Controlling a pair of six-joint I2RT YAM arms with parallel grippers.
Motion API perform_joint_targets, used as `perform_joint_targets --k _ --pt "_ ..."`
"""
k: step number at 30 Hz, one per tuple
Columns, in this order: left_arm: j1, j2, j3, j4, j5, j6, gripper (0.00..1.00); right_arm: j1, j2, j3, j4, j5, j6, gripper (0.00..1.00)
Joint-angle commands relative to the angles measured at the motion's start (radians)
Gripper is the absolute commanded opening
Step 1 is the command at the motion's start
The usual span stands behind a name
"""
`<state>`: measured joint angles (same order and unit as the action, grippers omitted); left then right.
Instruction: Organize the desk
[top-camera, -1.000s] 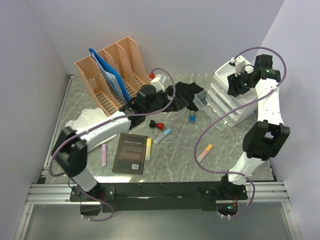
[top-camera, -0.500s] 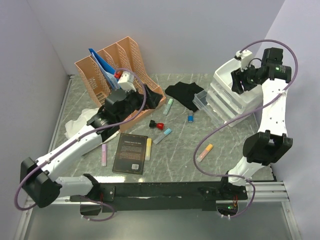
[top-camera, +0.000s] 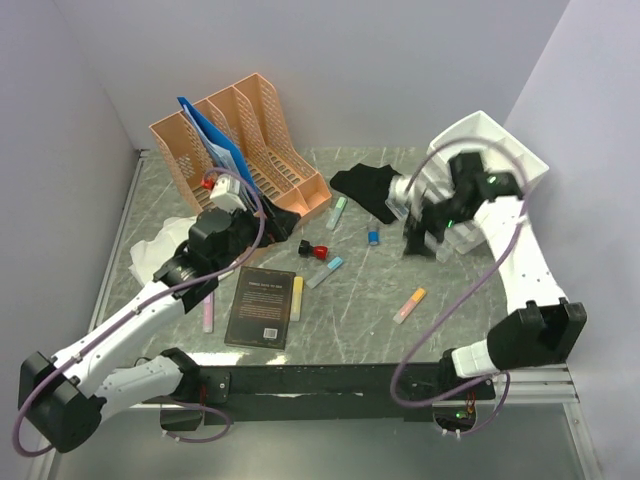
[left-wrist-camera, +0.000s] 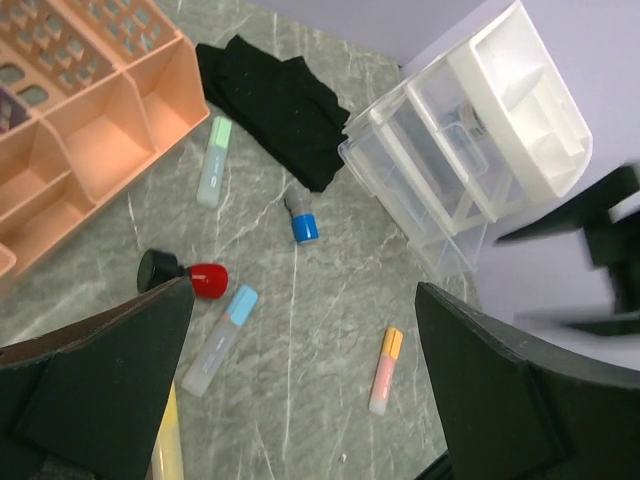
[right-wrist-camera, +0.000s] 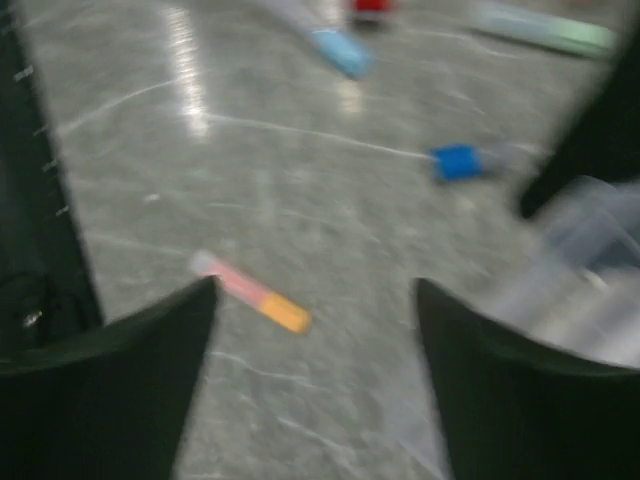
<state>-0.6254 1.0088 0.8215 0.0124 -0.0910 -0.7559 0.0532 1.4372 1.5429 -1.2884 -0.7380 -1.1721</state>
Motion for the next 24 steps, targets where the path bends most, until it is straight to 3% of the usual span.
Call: perform_joint_targets --k 1,4,9,11,14,15,17,18,24 --pt "0.009 -0.062 -0.041 -0.005 0.014 -0.048 1.0 0.088 -0.112 -0.296 -0.077 -0.042 -0.49 0.99" --pt "0.01 -0.084 -0.068 -0.009 0.007 -0.06 0.99 0.144 -0.158 -0.424 0.027 0.04 -0.517 1.0" --pt "0.012 -0.114 -0.13 -0.026 -0.003 -0.089 1.0 0.155 -0.132 -0.498 0.176 0.132 -0.48 1.0" --pt "0.012 -0.124 -0.154 -0.019 -0.006 -0.102 0.99 0.16 -0.092 -0.475 0.257 0.129 -0.342 0.99" --pt "0.012 -0.127 -0.176 -0.019 -0.015 -0.114 0.99 0.186 -0.019 -0.399 0.371 0.08 -0.03 0.93" --pt "0.012 -0.127 -0.177 -0.019 -0.018 -0.117 0.99 0.195 0.003 -0.38 0.403 0.077 0.158 0.9" --pt "0.012 -0.119 -0.182 0.006 -0.024 -0.125 0.99 0.218 0.066 -0.333 0.49 0.086 0.332 0.87" --pt "0.012 -0.115 -0.182 0.008 -0.024 -0.128 0.99 0.241 0.084 -0.322 0.517 0.106 0.474 0.85" --pt "0.012 -0.096 -0.19 0.021 -0.021 -0.138 0.99 0.284 0.218 -0.225 0.695 0.26 0.918 0.82"
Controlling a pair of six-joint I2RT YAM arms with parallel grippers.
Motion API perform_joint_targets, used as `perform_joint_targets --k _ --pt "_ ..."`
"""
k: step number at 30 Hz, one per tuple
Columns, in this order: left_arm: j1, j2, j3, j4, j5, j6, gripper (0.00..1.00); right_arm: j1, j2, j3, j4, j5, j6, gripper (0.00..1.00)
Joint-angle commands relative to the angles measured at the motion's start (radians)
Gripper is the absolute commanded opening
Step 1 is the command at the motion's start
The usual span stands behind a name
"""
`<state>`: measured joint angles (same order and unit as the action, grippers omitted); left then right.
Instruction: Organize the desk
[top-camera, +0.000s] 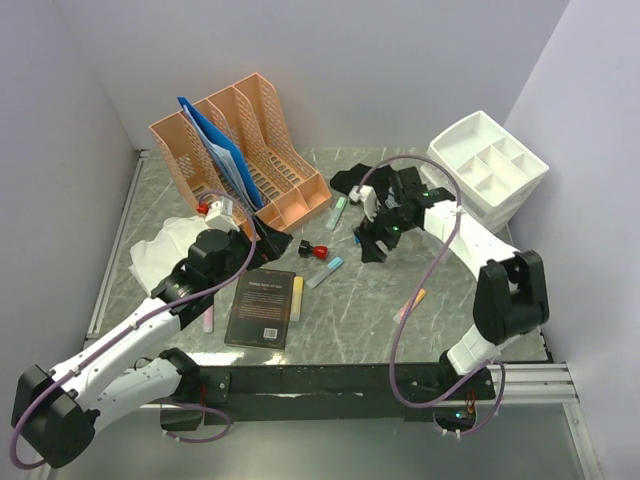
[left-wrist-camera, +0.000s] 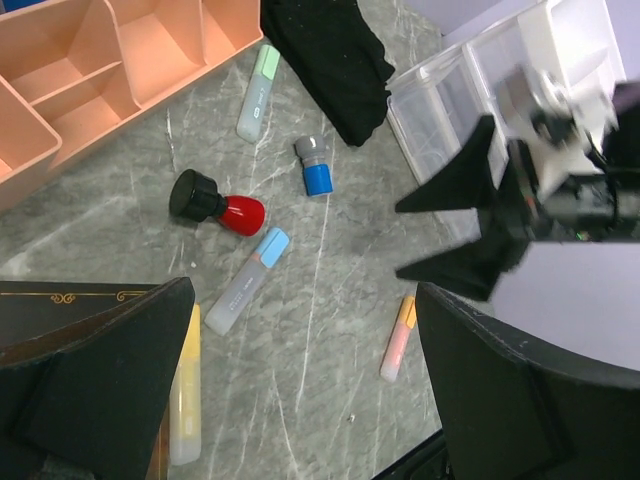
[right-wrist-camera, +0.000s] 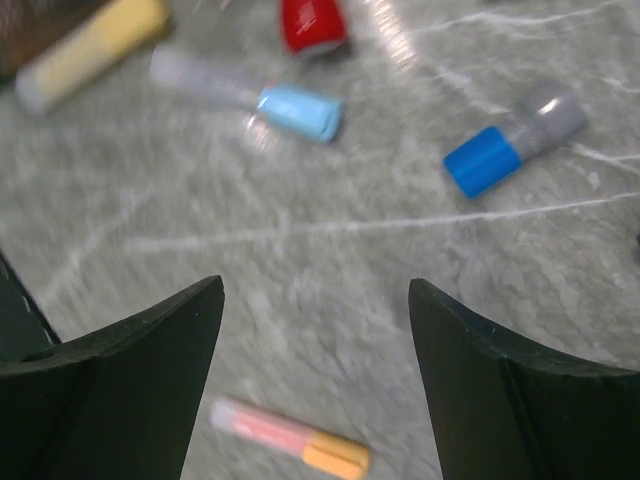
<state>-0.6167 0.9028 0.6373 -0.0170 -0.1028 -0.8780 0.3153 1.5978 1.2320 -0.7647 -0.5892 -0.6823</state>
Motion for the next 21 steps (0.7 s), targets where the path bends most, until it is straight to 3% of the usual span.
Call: perform_joint_targets --k 1,7,21 --pt "0.005 0.011 -0.008 0.054 -0.011 -0.016 0.99 0.027 0.076 0.098 0.185 0.136 0.467 0.82" --pt "0.005 0.025 -0.021 0.075 -0.014 -0.026 0.99 0.071 0.2 0.138 0.303 0.417 0.719 0.8" --pt "0.012 0.064 -0.007 0.088 0.0 -0.016 1.0 0.123 0.415 0.271 0.286 0.502 0.784 0.55"
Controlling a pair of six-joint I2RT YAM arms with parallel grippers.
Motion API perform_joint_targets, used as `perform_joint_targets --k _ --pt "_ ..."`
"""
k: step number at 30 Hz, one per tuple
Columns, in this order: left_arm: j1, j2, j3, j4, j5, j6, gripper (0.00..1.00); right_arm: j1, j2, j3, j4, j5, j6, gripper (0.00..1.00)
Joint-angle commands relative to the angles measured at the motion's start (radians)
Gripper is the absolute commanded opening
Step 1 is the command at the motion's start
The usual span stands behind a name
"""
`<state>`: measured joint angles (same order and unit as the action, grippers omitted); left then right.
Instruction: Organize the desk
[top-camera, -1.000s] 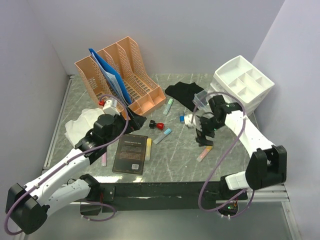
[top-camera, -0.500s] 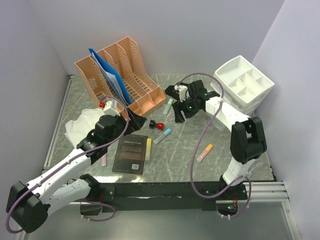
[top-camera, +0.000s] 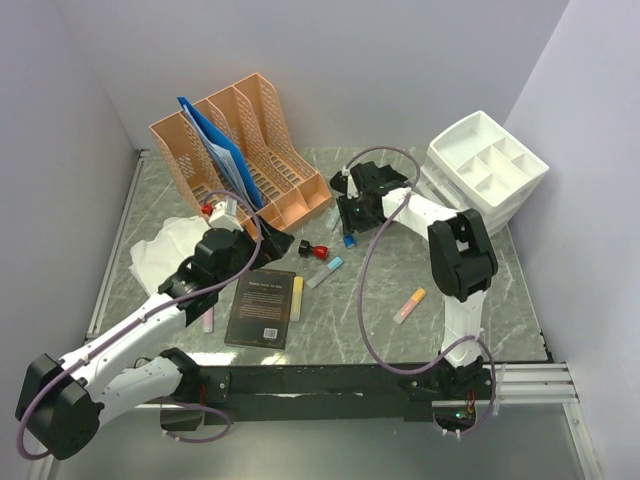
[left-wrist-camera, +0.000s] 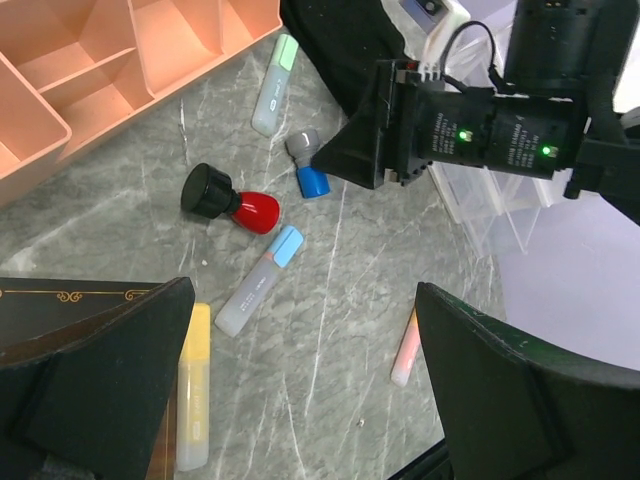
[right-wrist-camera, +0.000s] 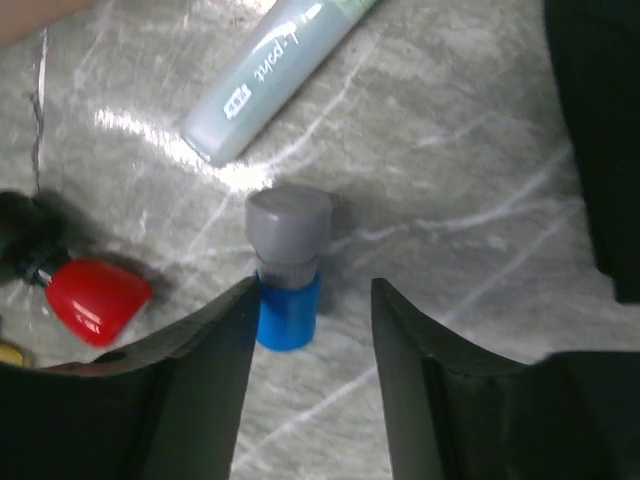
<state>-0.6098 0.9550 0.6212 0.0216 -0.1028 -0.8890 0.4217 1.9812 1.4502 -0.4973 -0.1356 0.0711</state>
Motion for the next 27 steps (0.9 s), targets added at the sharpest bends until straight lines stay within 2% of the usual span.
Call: perform_joint_targets --k 1,6,9,10,11,13,16,20,23,24,25,27 --pt "0.007 0.014 0.011 0.049 0.002 -0.005 0.99 0.02 0.044 0.053 0.019 0.05 0.03 0.54" --pt "0.008 0.03 0.015 0.052 0.008 -0.005 0.99 0.032 0.071 0.039 0.02 0.053 0.029 0.49" --pt "0.01 0.036 0.015 0.057 0.014 -0.01 0.99 0.035 0.088 0.038 0.013 0.06 0.024 0.37" --pt "0.01 0.039 0.015 0.06 0.015 -0.01 0.99 0.035 0.09 0.035 0.014 0.051 0.019 0.28" --pt "0.01 0.041 0.015 0.061 0.018 -0.013 0.99 0.035 0.09 0.033 0.011 0.051 0.01 0.26" --pt "0.01 0.047 0.011 0.075 0.031 -0.021 0.99 0.037 0.073 0.026 0.009 0.047 -0.004 0.15" --pt "0.013 0.062 -0.006 0.103 0.058 -0.039 0.99 0.037 0.007 -0.011 0.031 0.027 -0.062 0.07" --pt "0.019 0.097 -0.026 0.141 0.092 -0.085 0.99 0.034 -0.094 -0.021 -0.016 -0.028 -0.242 0.01" --pt "0.022 0.129 -0.015 0.141 0.095 -0.094 0.99 0.026 -0.163 0.01 -0.124 -0.117 -0.411 0.0" --pt "0.022 0.145 -0.003 0.133 0.107 -0.094 0.99 0.013 -0.18 0.024 -0.153 -0.196 -0.454 0.0" --pt "0.022 0.154 0.003 0.13 0.11 -0.094 0.99 0.003 -0.212 0.032 -0.225 -0.241 -0.502 0.0" --pt "0.022 0.181 0.026 0.114 0.123 -0.093 0.99 -0.023 -0.245 0.05 -0.265 -0.301 -0.585 0.0"
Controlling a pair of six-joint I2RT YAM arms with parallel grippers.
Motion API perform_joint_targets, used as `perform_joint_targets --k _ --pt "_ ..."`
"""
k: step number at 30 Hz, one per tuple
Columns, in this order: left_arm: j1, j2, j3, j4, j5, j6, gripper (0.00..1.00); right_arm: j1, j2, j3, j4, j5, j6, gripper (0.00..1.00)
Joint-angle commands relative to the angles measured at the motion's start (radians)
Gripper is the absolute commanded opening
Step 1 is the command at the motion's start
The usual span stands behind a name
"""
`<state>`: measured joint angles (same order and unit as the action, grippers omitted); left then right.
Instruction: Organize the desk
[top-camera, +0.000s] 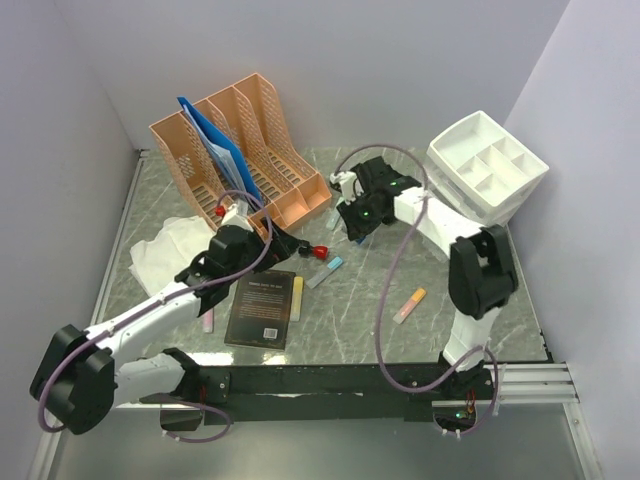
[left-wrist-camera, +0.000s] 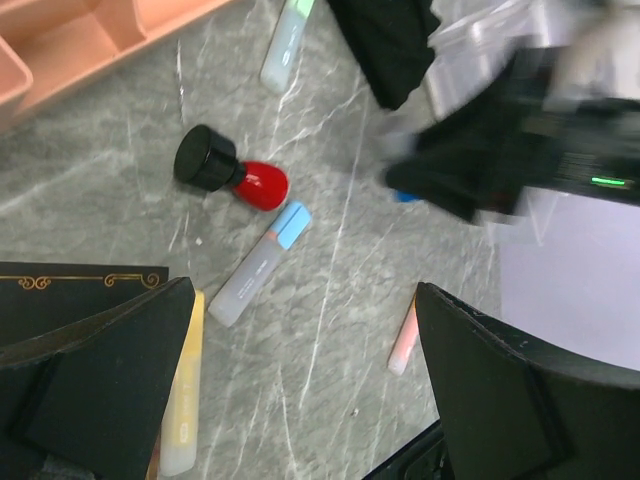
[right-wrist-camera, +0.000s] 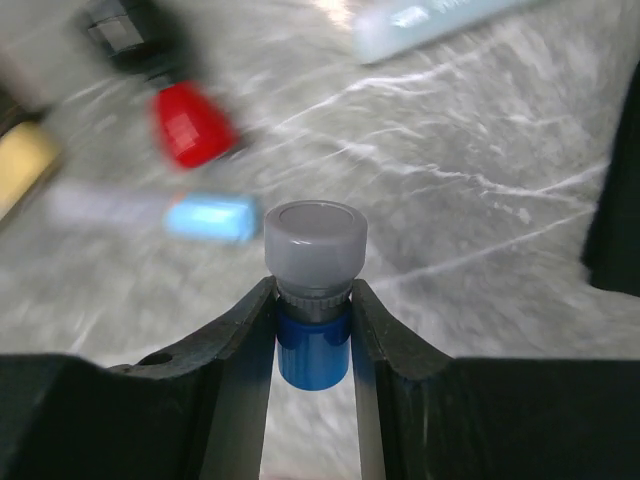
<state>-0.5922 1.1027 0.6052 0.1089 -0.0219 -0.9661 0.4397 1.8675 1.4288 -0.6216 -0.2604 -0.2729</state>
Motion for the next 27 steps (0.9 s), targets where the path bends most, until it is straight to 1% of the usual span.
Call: perform_joint_targets --k 1,2,6,8,11,14,18,20,22,24,26,27 --pt "0.005 0.045 0.051 0.022 0.043 -0.02 0.99 -0.05 -0.161 0.076 -0.177 -0.192 -0.259 0.0" --pt "0.005 0.066 0.059 0.017 0.057 -0.02 0.99 -0.059 -0.178 0.082 -0.188 -0.198 -0.291 0.0" --pt "0.005 0.124 0.1 0.011 0.105 -0.025 0.99 -0.133 -0.255 0.085 -0.184 -0.185 -0.292 0.0" --pt "0.005 0.16 0.12 0.011 0.125 -0.031 0.99 -0.196 -0.278 0.099 -0.184 -0.172 -0.278 0.0" --pt "0.005 0.206 0.148 0.011 0.149 -0.039 1.0 -0.277 -0.284 0.116 -0.193 -0.137 -0.269 0.0" --pt "0.003 0.25 0.178 0.006 0.174 -0.048 0.99 -0.346 -0.287 0.09 -0.168 -0.105 -0.264 0.0" --pt "-0.009 0.313 0.232 -0.029 0.18 -0.069 0.99 -0.395 -0.281 0.044 -0.124 -0.048 -0.272 0.04" --pt "-0.023 0.357 0.286 -0.064 0.152 -0.077 0.99 -0.406 -0.277 0.027 -0.102 -0.031 -0.27 0.05" --pt "-0.049 0.388 0.323 -0.135 0.126 -0.083 1.0 -0.418 -0.26 0.025 -0.093 -0.013 -0.266 0.08" --pt "-0.075 0.437 0.384 -0.207 0.088 -0.1 0.99 -0.426 -0.245 0.024 -0.093 -0.002 -0.269 0.15" --pt "-0.093 0.491 0.447 -0.261 0.048 -0.117 0.99 -0.429 -0.235 0.024 -0.09 0.003 -0.27 0.18" --pt "-0.113 0.508 0.467 -0.312 0.036 -0.129 1.0 -0.43 -0.232 0.024 -0.09 0.004 -0.27 0.25"
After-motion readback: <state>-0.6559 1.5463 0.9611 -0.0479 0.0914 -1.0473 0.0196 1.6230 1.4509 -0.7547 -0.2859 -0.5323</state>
